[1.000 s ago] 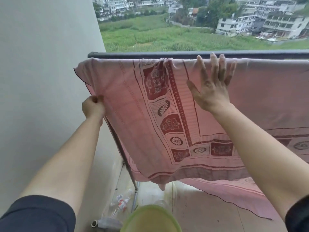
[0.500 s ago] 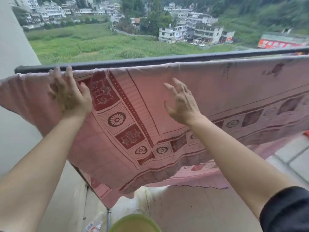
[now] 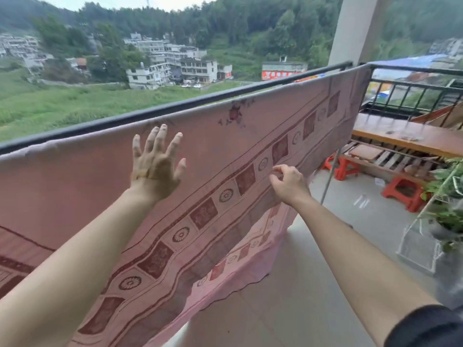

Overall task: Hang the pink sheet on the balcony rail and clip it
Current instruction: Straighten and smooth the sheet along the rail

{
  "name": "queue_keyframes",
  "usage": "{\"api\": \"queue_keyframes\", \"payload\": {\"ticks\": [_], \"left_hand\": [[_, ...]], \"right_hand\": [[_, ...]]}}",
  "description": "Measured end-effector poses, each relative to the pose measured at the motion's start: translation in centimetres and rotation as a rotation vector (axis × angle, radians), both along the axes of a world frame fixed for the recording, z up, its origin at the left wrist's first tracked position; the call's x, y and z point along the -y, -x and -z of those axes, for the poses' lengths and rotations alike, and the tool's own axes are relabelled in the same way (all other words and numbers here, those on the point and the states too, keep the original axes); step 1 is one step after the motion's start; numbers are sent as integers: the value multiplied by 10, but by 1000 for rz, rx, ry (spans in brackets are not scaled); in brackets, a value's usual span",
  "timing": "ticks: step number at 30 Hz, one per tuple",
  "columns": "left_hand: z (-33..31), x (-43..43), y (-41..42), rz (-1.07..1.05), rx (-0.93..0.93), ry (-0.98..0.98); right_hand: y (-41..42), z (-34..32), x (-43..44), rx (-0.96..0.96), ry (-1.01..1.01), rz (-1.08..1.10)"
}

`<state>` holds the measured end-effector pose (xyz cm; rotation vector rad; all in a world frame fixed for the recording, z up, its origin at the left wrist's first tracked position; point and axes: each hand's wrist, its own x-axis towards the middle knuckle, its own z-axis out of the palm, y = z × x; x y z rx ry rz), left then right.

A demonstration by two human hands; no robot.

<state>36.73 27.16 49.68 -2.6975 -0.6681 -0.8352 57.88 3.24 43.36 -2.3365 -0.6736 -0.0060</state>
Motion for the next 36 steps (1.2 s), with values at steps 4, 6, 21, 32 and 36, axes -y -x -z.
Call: {"api": "queue_keyframes", "payload": {"ticks": [4, 6, 21, 32, 36], "left_hand": [[-3, 37, -115, 23, -60, -39], [-3, 55, -176, 5, -80, -35], [-22, 115, -557, -69, -111, -46], [-23, 147, -871, 109, -101, -126], [-44, 152, -978, 140, -131, -124]], "right_hand": [[-93, 10, 44, -2, -21, 23], [-145, 11, 64, -23, -25, 10], [-494, 13, 187, -174, 36, 98], [-766, 1, 142, -86, 41, 96], [-862, -22, 117, -74, -10, 126]]}}
